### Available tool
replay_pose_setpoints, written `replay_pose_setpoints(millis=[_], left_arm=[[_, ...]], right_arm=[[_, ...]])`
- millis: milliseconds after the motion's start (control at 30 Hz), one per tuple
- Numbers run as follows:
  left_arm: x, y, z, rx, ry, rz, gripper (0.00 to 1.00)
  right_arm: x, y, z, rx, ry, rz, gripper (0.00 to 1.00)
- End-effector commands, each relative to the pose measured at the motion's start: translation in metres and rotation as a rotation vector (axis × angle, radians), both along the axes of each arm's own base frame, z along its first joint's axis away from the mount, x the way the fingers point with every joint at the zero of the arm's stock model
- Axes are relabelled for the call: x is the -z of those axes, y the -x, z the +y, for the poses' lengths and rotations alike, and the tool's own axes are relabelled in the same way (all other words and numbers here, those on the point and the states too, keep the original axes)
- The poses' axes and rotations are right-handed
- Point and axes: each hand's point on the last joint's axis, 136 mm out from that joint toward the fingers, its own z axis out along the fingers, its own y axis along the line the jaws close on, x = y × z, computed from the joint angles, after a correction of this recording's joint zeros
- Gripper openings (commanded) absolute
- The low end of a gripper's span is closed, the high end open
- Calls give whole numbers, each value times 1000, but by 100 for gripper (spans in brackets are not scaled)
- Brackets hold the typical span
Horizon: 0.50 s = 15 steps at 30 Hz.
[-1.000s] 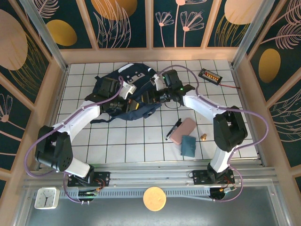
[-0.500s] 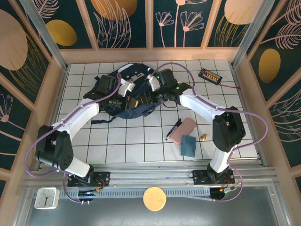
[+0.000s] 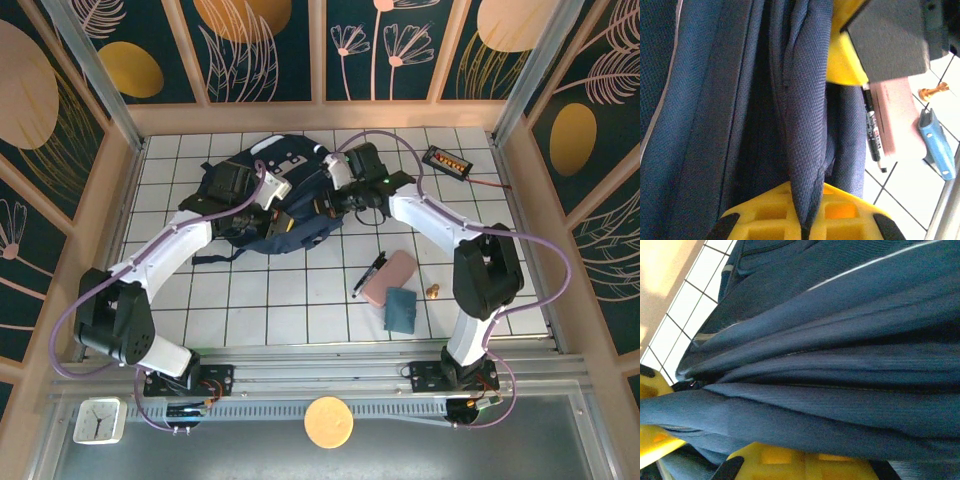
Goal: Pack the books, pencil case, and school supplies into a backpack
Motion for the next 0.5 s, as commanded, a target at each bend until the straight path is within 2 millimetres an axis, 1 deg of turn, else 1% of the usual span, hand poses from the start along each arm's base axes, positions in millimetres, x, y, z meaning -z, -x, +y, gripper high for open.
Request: replay_pose_setpoints(millis=[0, 133, 267, 367, 400, 467], left_arm=[[-28, 17, 12, 38, -2, -88, 0], [-25, 23, 20, 32, -22, -98, 0], [-17, 28, 33, 22, -71, -105, 0], [-9, 31, 44, 2, -118, -113, 0], [-7, 31, 47, -5, -131, -115, 0], [-2, 32, 52, -19, -160, -118, 0]], right_arm=[[39, -38, -61, 185, 157, 33, 0], [53, -48, -77, 230, 184, 63, 0], [55, -55, -90, 273, 209, 62, 0], [48, -58, -101, 299, 200, 60, 0], [44, -56, -101, 293, 190, 58, 0], [29, -45, -94, 239, 135, 37, 0]])
